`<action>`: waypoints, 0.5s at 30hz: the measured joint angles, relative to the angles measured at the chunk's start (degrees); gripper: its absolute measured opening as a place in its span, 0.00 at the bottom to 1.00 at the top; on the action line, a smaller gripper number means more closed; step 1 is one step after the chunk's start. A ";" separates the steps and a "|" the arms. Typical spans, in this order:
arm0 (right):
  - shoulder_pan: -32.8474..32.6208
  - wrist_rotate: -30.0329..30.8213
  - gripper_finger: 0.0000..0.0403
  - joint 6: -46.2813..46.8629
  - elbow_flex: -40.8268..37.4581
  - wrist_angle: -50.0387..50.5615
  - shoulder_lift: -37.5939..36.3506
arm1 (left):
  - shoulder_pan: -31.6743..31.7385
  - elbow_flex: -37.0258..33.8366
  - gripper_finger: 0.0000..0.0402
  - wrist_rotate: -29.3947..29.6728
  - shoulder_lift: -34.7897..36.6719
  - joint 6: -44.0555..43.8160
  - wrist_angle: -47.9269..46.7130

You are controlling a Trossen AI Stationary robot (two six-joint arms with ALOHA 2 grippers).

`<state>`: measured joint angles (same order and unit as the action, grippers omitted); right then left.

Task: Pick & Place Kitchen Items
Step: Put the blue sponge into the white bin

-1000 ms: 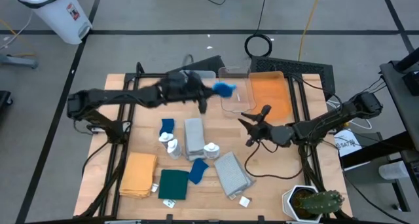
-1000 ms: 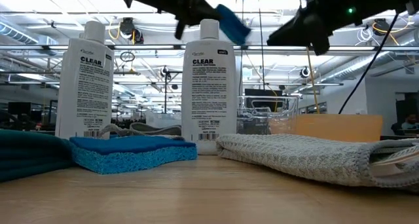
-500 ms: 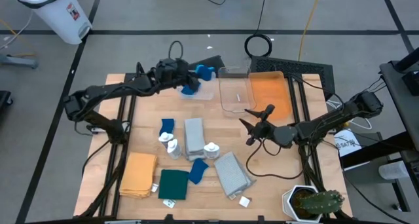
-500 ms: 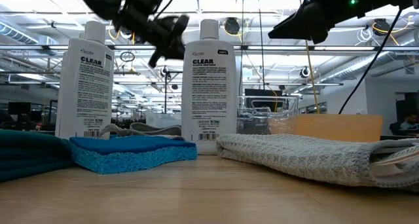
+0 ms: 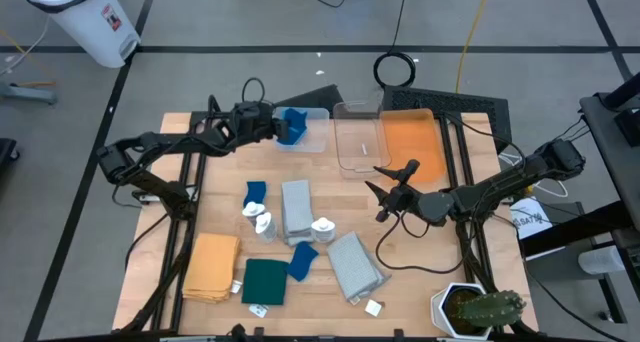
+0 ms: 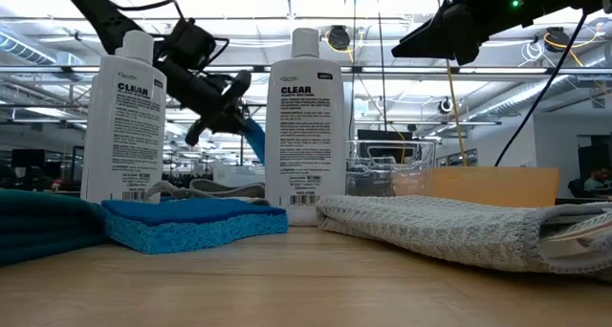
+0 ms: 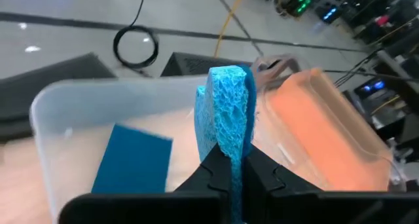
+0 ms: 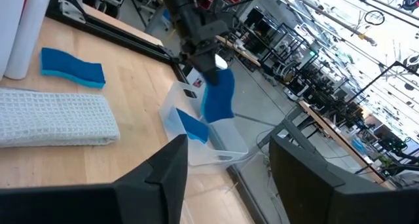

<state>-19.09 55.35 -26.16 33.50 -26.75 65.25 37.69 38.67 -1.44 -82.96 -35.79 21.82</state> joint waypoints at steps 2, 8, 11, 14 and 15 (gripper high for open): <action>0.00 0.00 0.46 -0.01 0.00 -0.01 0.00 | -0.17 -0.10 0.04 0.42 0.00 -1.00 0.09; 0.00 -0.02 0.44 -0.01 0.00 -0.01 0.00 | -0.35 -0.21 0.03 1.21 0.00 -1.73 -2.88; 0.00 -0.02 0.45 -0.07 0.00 -0.03 0.00 | -0.32 -0.21 0.06 3.46 0.00 -3.07 -3.80; 0.02 -0.04 0.45 -0.08 0.00 -0.03 0.00 | -0.32 -0.21 0.14 4.10 0.00 -3.53 -3.67; 0.02 -0.04 0.45 -0.08 0.00 -0.03 0.00 | -0.32 -0.21 0.17 4.12 0.00 -3.12 -3.72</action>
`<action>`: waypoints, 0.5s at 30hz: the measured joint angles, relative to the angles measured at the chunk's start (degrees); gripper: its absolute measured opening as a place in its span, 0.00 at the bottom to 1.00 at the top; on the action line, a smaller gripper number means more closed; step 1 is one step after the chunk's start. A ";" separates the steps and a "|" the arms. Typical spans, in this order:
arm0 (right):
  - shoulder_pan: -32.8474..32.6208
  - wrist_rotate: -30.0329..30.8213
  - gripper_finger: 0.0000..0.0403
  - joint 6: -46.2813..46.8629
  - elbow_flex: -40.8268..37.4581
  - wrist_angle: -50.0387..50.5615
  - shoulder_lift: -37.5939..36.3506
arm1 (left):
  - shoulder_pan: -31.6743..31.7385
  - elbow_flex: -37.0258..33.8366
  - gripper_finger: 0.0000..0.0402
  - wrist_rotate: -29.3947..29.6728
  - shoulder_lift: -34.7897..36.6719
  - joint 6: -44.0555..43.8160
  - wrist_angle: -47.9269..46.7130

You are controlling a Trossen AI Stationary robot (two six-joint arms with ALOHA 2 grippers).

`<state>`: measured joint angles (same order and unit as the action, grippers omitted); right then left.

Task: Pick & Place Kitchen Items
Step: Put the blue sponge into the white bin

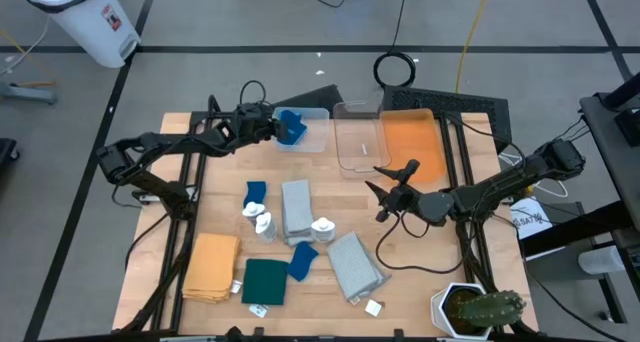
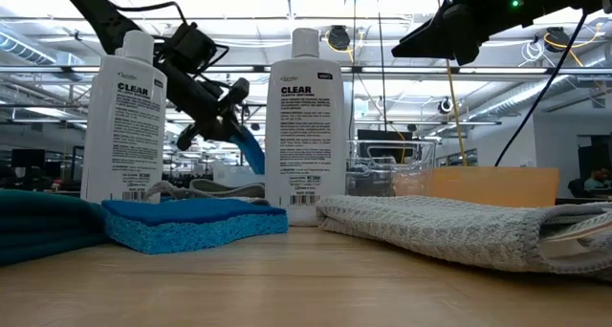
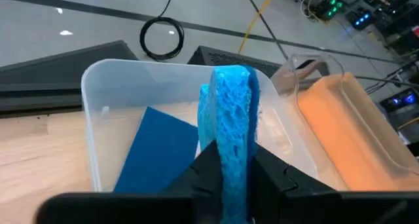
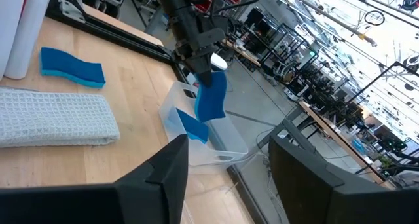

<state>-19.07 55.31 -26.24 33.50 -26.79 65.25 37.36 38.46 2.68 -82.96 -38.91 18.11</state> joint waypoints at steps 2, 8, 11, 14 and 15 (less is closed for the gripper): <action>-0.01 0.00 0.45 0.00 0.00 0.00 0.00 | 0.00 0.00 0.23 0.01 0.00 1.29 0.02; 0.00 0.00 0.44 0.02 0.00 0.00 0.00 | 0.00 0.00 0.39 0.44 0.00 2.66 0.18; 0.00 0.00 0.45 0.02 0.00 0.00 0.00 | 0.00 0.00 0.45 0.42 0.00 2.77 0.26; 0.00 0.00 0.45 0.02 0.00 0.00 0.00 | 0.00 0.00 0.50 0.28 0.39 2.77 1.28; 0.00 0.00 0.45 0.04 0.00 0.00 0.00 | 0.00 0.00 0.51 -0.18 0.70 2.80 1.92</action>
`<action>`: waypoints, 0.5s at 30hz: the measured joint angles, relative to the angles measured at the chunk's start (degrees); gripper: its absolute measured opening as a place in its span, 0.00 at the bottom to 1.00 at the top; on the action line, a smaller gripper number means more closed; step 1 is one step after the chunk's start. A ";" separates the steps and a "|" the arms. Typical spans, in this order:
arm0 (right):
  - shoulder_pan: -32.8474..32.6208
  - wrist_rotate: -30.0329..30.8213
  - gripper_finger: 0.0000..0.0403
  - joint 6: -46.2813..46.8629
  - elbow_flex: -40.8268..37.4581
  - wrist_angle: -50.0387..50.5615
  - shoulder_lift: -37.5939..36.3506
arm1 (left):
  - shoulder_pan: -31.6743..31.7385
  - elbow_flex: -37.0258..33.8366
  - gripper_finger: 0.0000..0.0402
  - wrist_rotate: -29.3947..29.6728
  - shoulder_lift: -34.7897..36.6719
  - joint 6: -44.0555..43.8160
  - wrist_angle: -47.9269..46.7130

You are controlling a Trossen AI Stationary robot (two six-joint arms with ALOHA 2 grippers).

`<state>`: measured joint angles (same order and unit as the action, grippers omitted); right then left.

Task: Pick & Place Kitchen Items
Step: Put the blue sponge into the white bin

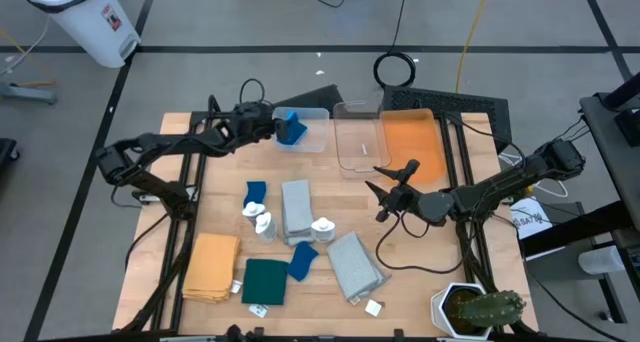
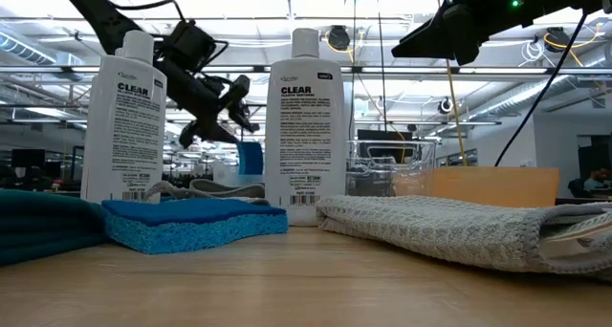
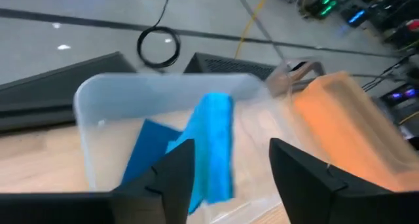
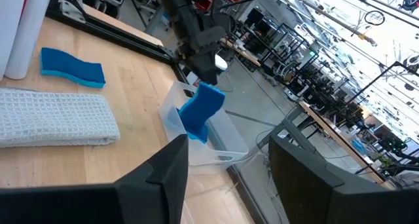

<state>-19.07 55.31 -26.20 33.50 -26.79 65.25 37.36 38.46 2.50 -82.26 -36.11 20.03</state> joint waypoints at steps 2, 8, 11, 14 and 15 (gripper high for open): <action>0.00 0.00 0.45 0.00 0.02 0.00 0.00 | 0.00 0.01 0.53 -1.31 0.85 0.54 1.34; 0.00 0.00 0.45 0.00 0.02 0.00 0.00 | 0.00 1.50 0.53 -4.80 5.44 4.18 1.55; 0.00 0.00 0.45 0.00 0.02 0.00 0.00 | -0.45 1.79 0.51 -5.96 8.29 4.41 1.36; 0.00 0.00 0.45 0.00 0.04 0.00 0.00 | -1.16 1.84 0.50 -5.92 10.98 6.12 1.19; -0.01 0.00 0.45 0.00 0.04 0.00 0.00 | -1.44 1.84 0.49 -5.92 11.66 6.76 1.10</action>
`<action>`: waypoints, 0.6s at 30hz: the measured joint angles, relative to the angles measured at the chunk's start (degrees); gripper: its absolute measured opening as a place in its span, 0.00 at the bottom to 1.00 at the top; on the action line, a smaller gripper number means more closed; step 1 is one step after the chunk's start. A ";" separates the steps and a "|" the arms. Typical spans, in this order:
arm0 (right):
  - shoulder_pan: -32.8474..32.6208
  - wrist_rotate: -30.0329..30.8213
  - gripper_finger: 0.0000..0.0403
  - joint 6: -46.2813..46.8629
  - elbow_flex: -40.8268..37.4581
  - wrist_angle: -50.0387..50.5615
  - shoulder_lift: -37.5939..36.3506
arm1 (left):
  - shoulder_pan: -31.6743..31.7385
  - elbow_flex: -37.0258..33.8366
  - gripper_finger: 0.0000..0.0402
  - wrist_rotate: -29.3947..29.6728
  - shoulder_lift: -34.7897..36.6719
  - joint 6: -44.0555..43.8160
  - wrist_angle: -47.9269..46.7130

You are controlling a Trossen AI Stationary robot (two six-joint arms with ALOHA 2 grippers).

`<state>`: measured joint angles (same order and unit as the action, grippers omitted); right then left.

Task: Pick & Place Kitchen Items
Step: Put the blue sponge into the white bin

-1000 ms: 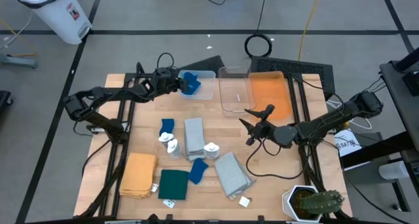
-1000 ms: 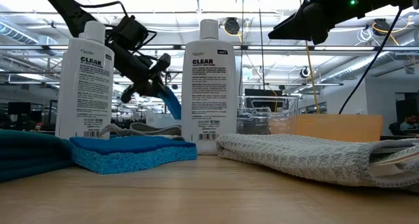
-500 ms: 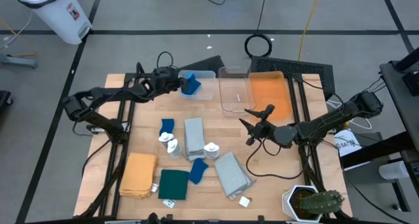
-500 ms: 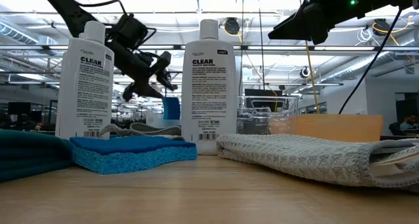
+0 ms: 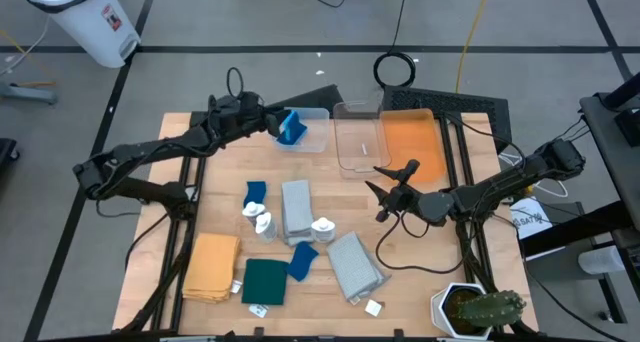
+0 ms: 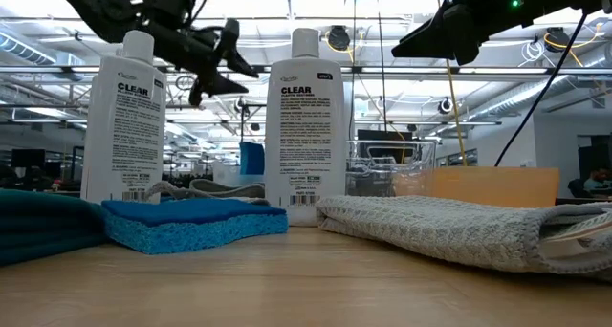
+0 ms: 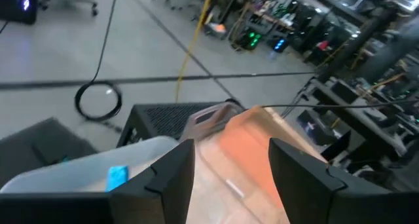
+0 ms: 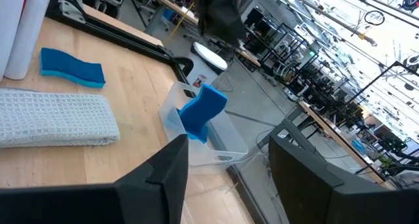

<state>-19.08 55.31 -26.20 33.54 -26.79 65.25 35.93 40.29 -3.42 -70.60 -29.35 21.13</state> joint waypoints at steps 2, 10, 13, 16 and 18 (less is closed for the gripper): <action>0.01 0.00 0.44 0.00 0.00 0.00 0.00 | -0.63 0.00 0.49 0.00 0.73 1.03 -0.14; 0.01 0.00 0.44 0.00 0.00 0.01 0.00 | -3.59 0.02 0.47 12.56 -1.70 8.86 -8.84; 0.00 0.00 0.44 0.00 0.00 0.01 0.00 | -4.07 -0.02 0.46 19.83 -4.78 8.95 -11.17; 0.01 0.00 0.44 0.00 0.00 0.00 0.00 | -4.09 -0.02 0.45 23.09 -8.03 6.13 -11.26; 0.01 0.00 0.44 0.00 0.00 0.01 0.00 | -4.09 -0.02 0.44 23.30 -10.12 5.58 -10.03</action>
<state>-19.07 55.31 -26.20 33.54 -26.77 65.25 31.83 40.27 19.88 -80.72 -23.78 11.09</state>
